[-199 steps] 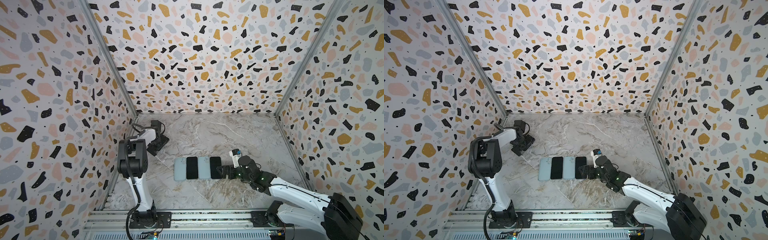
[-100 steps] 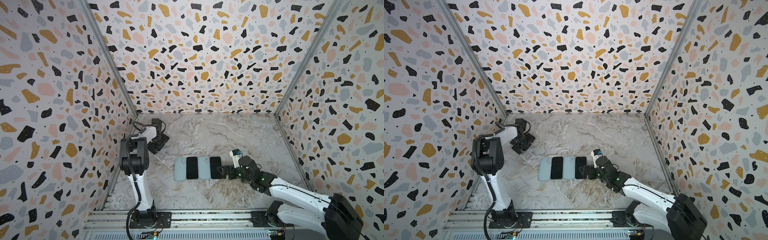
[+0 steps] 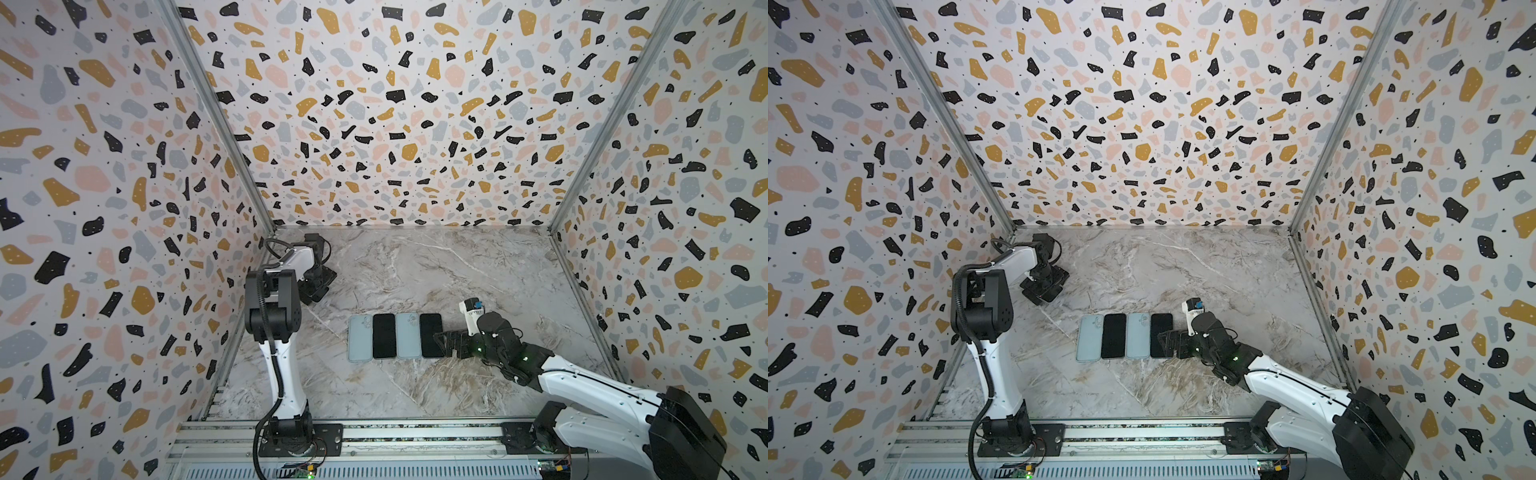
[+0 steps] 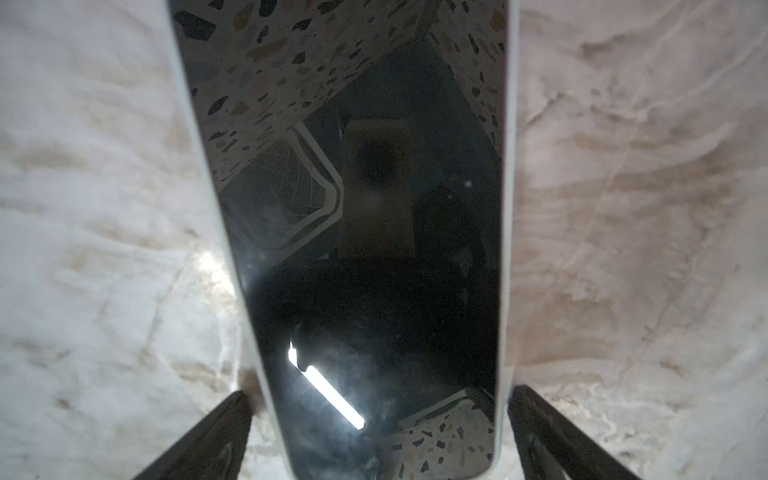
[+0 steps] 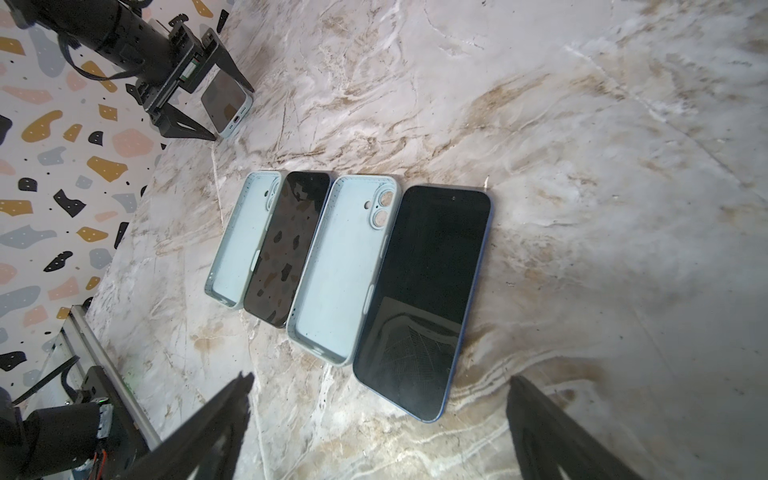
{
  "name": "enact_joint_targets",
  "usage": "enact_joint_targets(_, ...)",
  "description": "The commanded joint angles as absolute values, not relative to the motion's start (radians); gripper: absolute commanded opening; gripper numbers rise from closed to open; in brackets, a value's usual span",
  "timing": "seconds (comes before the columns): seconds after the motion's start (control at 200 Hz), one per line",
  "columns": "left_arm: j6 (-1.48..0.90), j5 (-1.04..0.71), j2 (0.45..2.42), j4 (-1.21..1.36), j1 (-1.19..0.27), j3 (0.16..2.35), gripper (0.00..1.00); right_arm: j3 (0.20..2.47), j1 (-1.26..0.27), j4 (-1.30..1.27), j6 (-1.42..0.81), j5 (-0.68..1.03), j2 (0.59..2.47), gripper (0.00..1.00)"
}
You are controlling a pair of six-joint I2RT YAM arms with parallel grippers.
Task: Take the phone out of the phone case
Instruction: 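Lift the cased phone with the left gripper and carry it toward the right gripper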
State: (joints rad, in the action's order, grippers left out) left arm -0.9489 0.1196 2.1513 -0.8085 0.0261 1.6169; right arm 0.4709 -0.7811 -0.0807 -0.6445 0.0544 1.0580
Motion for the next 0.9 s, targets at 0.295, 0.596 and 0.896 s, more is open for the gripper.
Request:
enact_joint_targets(0.295, -0.962, 0.160, 2.210, -0.867, 0.072, 1.673, 0.97, 0.459, -0.787, -0.090, -0.619, 0.042, 1.020, 0.97)
enact_joint_targets(0.596, -0.950, 0.142, 2.243, -0.873, 0.084, 1.715, 0.91, 0.458, -0.785, -0.090, -0.617, 0.041, 1.025, 0.97)
enact_joint_targets(0.896, -0.938, 0.111, 2.247, -0.852, 0.086, 1.718, 0.81, 0.461, -0.785, -0.086, -0.617, 0.041, 1.019, 0.97)
